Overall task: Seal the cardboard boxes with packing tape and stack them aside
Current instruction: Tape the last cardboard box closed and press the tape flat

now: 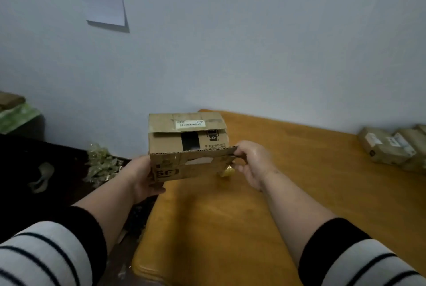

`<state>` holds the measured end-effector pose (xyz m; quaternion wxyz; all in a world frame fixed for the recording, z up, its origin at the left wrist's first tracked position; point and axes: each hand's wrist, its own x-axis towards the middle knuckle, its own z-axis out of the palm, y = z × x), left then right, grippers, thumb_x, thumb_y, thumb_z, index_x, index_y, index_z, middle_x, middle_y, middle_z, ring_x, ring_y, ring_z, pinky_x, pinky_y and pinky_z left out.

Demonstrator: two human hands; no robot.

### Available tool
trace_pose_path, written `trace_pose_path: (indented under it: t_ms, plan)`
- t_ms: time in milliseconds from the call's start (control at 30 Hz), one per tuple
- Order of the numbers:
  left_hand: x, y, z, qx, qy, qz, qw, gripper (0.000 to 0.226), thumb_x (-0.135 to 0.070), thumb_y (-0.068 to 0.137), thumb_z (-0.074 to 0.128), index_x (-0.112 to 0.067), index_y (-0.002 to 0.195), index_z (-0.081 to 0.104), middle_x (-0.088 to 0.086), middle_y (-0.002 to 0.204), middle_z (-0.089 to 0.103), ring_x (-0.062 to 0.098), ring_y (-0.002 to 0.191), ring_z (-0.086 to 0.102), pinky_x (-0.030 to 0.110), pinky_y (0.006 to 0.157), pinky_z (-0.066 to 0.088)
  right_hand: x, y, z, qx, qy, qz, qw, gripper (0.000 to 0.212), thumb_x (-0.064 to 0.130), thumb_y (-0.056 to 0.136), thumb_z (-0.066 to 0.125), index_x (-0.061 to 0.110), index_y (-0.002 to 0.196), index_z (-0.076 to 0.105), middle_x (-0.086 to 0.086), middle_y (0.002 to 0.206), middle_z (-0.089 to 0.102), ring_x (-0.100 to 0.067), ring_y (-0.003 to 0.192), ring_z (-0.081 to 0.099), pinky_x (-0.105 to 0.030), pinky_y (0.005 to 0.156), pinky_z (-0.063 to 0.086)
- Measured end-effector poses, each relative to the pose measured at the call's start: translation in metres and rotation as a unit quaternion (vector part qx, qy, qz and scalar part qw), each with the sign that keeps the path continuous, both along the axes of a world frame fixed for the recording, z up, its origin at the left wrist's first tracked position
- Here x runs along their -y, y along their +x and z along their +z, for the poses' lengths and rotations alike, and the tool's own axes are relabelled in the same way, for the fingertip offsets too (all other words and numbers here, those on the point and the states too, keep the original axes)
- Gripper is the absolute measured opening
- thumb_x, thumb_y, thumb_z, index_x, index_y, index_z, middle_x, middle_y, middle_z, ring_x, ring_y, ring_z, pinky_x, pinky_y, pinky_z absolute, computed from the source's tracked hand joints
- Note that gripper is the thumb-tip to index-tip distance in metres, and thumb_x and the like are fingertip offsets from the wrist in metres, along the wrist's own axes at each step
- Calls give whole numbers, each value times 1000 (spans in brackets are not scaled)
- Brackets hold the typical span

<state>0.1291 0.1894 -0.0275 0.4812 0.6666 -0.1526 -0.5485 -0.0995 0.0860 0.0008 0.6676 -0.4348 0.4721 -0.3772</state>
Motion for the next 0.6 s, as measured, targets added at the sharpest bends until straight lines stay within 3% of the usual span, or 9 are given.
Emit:
trace_pose_path:
  t_ms: [167, 300, 367, 433, 467, 500, 533, 600]
  plan:
    - [-47, 9, -38, -7, 31, -16, 999, 35, -16, 94, 57, -14, 129, 52, 19, 115, 68, 36, 104, 66, 51, 87, 56, -30, -9, -12, -56, 54, 94, 993, 26, -6, 79, 40, -1, 72, 64, -20, 96, 65, -30, 96, 59, -41, 96, 51]
    - [-56, 8, -68, -4, 85, -61, 995, 37, -4, 92, 60, -17, 124, 47, 22, 110, 66, 34, 87, 73, 38, 64, 59, -54, -3, -28, -90, 118, 135, 980, 24, -5, 83, 45, -8, 85, 68, -21, 90, 68, -27, 89, 67, -34, 86, 58]
    - [-59, 1, -82, 14, 130, -95, 987, 34, -6, 96, 54, -16, 127, 46, 20, 109, 67, 33, 87, 73, 37, 62, 59, -66, 5, -38, -169, 130, 189, 959, 14, 1, 86, 57, -3, 96, 66, -17, 90, 65, -22, 83, 65, -32, 80, 59]
    - [-64, -3, -91, 50, 170, -119, 977, 37, -5, 96, 51, -11, 132, 46, 19, 106, 67, 34, 91, 71, 37, 60, 59, -76, 9, -45, -315, 88, 251, 911, 14, 11, 88, 62, 2, 98, 65, -14, 85, 62, -20, 69, 61, -35, 65, 53]
    - [-66, -1, -94, 68, 183, -129, 972, 42, -5, 95, 52, -10, 136, 44, 18, 104, 67, 35, 91, 70, 38, 62, 59, -78, 11, -48, -379, 55, 272, 883, 21, 14, 88, 61, -3, 101, 66, -20, 91, 64, -27, 74, 64, -40, 69, 52]
    - [-66, 3, -95, 78, 190, -138, 969, 49, -5, 94, 55, -12, 140, 41, 18, 104, 68, 35, 92, 70, 41, 66, 60, -79, 13, -53, -421, 26, 277, 863, 32, 15, 89, 60, -9, 109, 65, -25, 106, 66, -36, 93, 65, -46, 82, 52]
    - [-65, 7, -95, 80, 193, -148, 967, 57, -4, 92, 58, -15, 144, 38, 18, 105, 68, 35, 93, 70, 45, 72, 61, -79, 12, -57, -431, 22, 263, 863, 37, 14, 90, 59, -10, 118, 62, -26, 122, 62, -40, 111, 59, -49, 96, 48]
    - [-60, 15, -90, 78, 192, -169, 963, 69, -4, 89, 62, -21, 149, 33, 18, 107, 68, 36, 97, 68, 51, 78, 59, -78, 10, -63, -428, 37, 229, 873, 37, 13, 91, 58, -6, 123, 62, -23, 131, 59, -37, 122, 54, -46, 105, 42]
